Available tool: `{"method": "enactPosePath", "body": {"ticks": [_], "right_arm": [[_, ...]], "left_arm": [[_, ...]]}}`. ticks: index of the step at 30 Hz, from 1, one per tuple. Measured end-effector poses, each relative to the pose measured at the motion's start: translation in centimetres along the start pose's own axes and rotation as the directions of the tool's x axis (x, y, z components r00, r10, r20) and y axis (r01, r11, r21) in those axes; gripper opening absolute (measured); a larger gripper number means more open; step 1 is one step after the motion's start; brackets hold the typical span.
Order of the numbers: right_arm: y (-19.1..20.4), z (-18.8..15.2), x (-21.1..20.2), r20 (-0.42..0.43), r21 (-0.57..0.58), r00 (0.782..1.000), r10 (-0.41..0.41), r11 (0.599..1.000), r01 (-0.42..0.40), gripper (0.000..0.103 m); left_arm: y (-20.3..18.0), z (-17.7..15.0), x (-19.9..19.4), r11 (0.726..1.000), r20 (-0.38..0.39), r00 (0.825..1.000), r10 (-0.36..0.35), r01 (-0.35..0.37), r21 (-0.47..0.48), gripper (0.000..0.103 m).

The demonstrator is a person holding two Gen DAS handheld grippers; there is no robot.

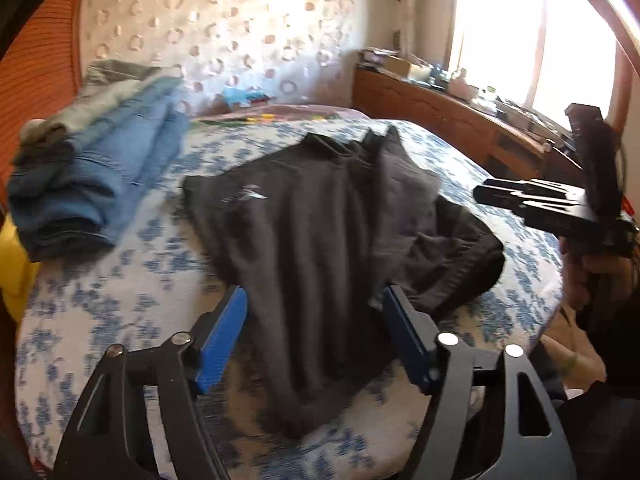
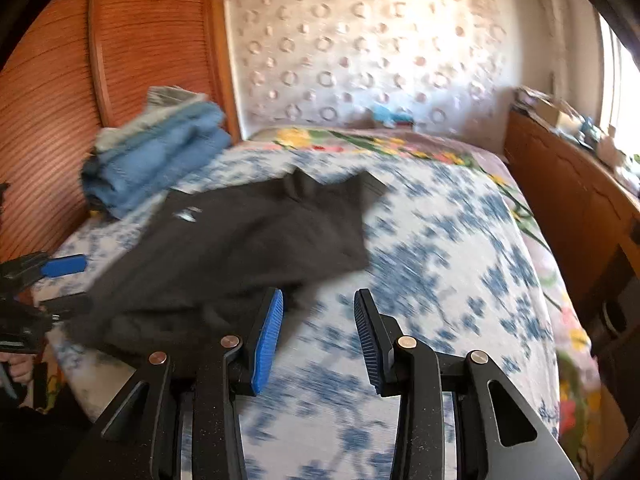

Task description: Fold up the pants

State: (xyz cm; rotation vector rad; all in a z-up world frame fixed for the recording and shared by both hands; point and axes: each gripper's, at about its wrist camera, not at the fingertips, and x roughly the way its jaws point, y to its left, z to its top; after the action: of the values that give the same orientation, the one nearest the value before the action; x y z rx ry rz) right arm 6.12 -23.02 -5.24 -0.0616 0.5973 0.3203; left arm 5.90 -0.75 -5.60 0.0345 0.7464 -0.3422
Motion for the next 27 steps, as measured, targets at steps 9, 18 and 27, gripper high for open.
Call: {"method": "enactPosePath", "body": {"ticks": [9, 18, 27], "right_arm": [[0.6, 0.2, 1.6, -0.012, 0.000, 1.000, -0.022, 1.000, 0.022, 0.039], [-0.2, -0.3, 1.7, -0.013, 0.006, 0.999, -0.029, 1.000, 0.029, 0.039], [-0.6, -0.4, 1.8, -0.016, 0.002, 0.999, -0.029, 1.000, 0.029, 0.039]], "left_arm": [[-2.5, -0.2, 1.6, 0.998, -0.060, 0.996, -0.059, 0.060, 0.021, 0.047], [-4.0, -0.7, 2.6, 0.993, -0.091, 0.991, -0.101, 0.106, 0.055, 0.033], [-3.7, -0.6, 2.3, 0.995, -0.077, 0.993, -0.085, 0.089, 0.046, 0.006]]}}
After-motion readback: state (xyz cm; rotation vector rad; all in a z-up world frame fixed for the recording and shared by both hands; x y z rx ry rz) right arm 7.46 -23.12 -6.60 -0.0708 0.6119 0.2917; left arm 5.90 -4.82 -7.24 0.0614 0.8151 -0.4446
